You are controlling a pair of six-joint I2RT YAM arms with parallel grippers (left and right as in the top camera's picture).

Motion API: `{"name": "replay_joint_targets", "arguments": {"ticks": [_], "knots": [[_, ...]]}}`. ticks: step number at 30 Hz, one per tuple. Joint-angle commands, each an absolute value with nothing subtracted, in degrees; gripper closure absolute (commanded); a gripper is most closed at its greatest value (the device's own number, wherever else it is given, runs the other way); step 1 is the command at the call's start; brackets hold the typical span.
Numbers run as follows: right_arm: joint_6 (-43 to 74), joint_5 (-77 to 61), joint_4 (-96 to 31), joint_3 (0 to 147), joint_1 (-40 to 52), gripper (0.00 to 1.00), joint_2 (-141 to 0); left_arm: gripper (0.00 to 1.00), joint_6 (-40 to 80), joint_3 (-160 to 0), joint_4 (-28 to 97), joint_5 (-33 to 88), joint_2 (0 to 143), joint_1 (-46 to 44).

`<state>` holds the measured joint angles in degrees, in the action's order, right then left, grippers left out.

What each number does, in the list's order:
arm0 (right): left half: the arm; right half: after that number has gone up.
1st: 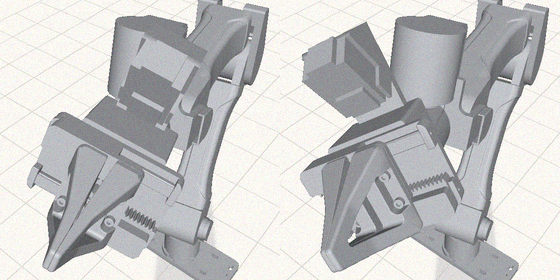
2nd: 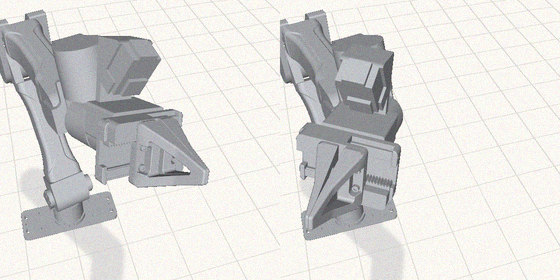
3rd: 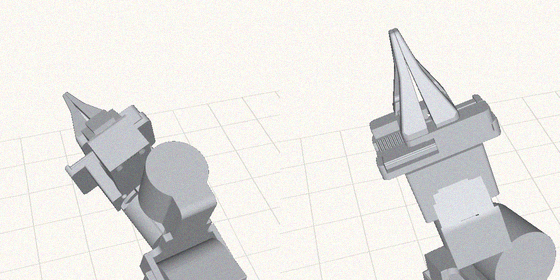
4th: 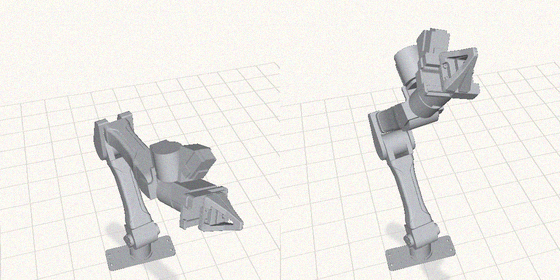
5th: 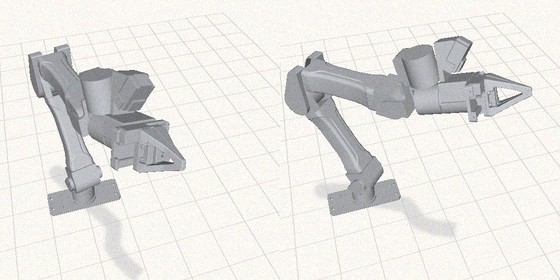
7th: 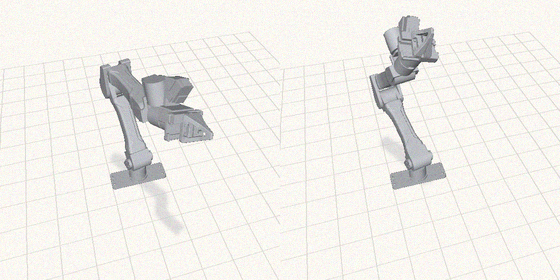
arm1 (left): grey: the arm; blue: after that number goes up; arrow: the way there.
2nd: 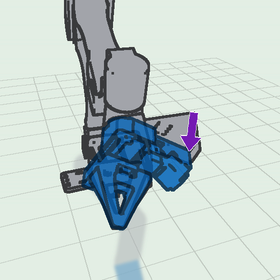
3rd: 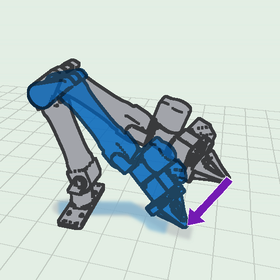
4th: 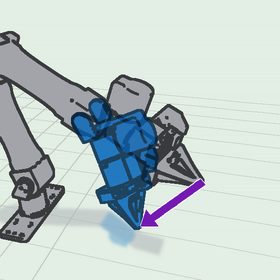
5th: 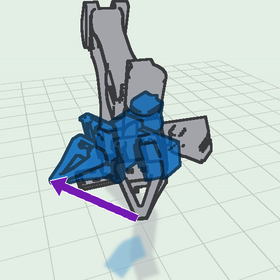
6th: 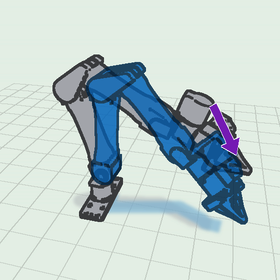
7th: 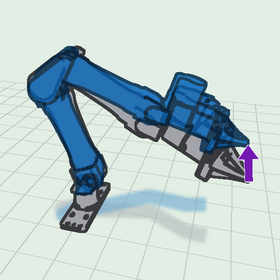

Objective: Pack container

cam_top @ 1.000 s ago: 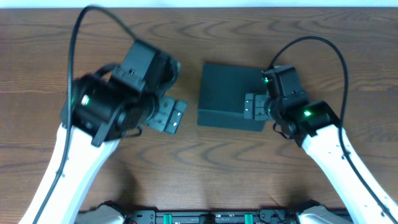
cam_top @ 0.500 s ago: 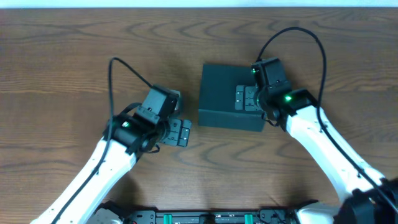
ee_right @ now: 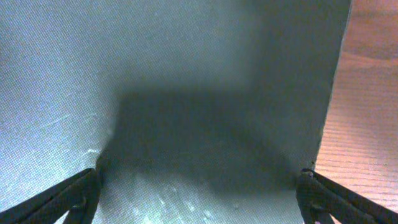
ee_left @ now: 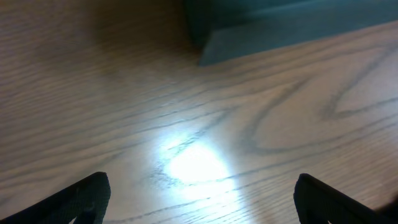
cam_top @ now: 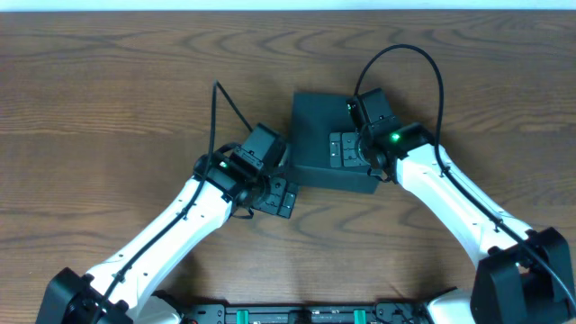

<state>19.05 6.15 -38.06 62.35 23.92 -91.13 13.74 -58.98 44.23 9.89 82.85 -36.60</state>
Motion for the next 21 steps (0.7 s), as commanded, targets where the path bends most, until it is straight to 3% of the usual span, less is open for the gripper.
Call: {"name": "replay_joint_targets", "arguments": {"ticks": [1,5,21], "knots": [[19.25,7.6,-40.18,62.46,24.73,0.01,-92.27,0.05,14.17,-58.33,44.42,8.21,83.15,-38.02],[19.22,12.27,-42.44,61.8,24.73,0.01,-92.27,0.05,14.37,-56.93,44.86,6.44,83.15,-38.65],[19.29,9.13,-36.8,58.98,24.75,0.01,-92.27,0.05,13.8,-56.21,40.01,-2.59,83.15,-38.65]]}}
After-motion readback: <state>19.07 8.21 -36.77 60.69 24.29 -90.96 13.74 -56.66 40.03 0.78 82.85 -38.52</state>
